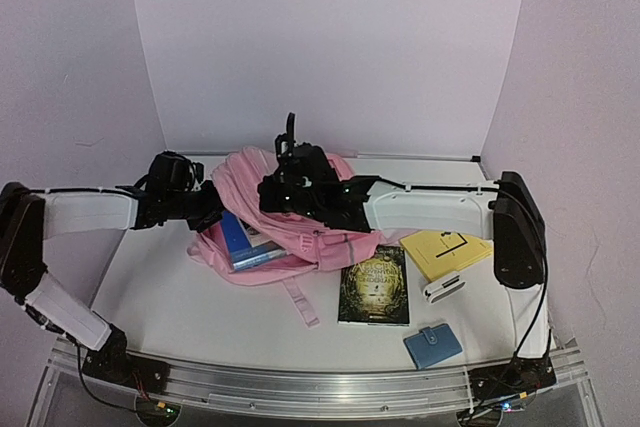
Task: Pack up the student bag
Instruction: Place the book in the student bag.
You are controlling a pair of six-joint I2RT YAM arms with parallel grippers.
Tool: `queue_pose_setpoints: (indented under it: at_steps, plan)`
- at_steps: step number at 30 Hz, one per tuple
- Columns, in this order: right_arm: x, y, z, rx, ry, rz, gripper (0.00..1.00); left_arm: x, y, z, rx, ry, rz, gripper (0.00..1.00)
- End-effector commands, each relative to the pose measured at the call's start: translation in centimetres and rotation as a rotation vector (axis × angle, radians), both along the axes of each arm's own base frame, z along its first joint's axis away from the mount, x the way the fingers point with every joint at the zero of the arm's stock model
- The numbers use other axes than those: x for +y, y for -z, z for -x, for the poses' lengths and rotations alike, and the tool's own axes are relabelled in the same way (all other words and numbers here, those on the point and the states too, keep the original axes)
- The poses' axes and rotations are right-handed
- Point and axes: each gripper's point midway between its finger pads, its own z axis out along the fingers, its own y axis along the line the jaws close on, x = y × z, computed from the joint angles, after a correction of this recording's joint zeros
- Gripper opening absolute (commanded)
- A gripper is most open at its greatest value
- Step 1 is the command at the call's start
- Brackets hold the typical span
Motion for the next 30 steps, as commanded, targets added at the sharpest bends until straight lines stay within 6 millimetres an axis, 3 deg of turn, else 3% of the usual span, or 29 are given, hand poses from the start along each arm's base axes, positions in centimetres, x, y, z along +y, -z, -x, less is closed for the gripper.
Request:
queue_pose_setpoints:
  at_steps: [1,5,7,8,11,12,15,19,25,28,30]
  plan:
    - [-1.5,-8.0,0.3,-0.132,0.043,-0.116,0.0,5.3,-2.6,3.0,-0.053,-0.111,-0.142,0.87]
    - [-2.9,-7.7,0.6,-0.131,0.06,-0.075,0.08,10.3,-2.6,4.4,0.012,-0.207,-0.132,0.91]
    - [-3.7,-7.5,0.9,-0.126,0.066,-0.056,0.11,11.2,-2.5,4.5,0.031,-0.2,-0.115,0.92]
    - [-4.1,-7.3,1.1,-0.121,0.069,-0.043,0.18,11.4,-2.3,4.6,0.047,-0.19,-0.126,0.93]
    - [-5.8,-6.9,1.5,-0.096,0.098,-0.022,0.63,11.4,-0.8,4.7,0.095,-0.163,-0.163,0.93]
    - [-6.5,-6.8,1.6,-0.086,0.113,-0.027,0.74,11.4,-0.1,4.7,0.112,-0.163,-0.171,0.93]
    - [-8.9,-5.1,2.0,-0.018,0.152,-0.013,0.9,11.1,1.3,4.7,0.138,-0.152,-0.157,0.93]
    - [-11.9,-1.6,1.4,0.133,0.202,-0.045,0.95,9.5,2.5,4.4,0.153,-0.105,-0.074,0.9]
    - [-15.7,4.4,0.4,0.302,0.277,-0.043,0.97,8.8,4.6,3.9,0.202,-0.078,-0.055,0.82]
    - [-16.1,6.7,0.1,0.343,0.284,-0.015,0.95,8.3,5.4,3.7,0.215,-0.056,-0.039,0.75]
    - [-15.9,7.9,0.0,0.361,0.278,0.005,0.94,8.1,6.0,3.6,0.232,-0.047,-0.04,0.62]
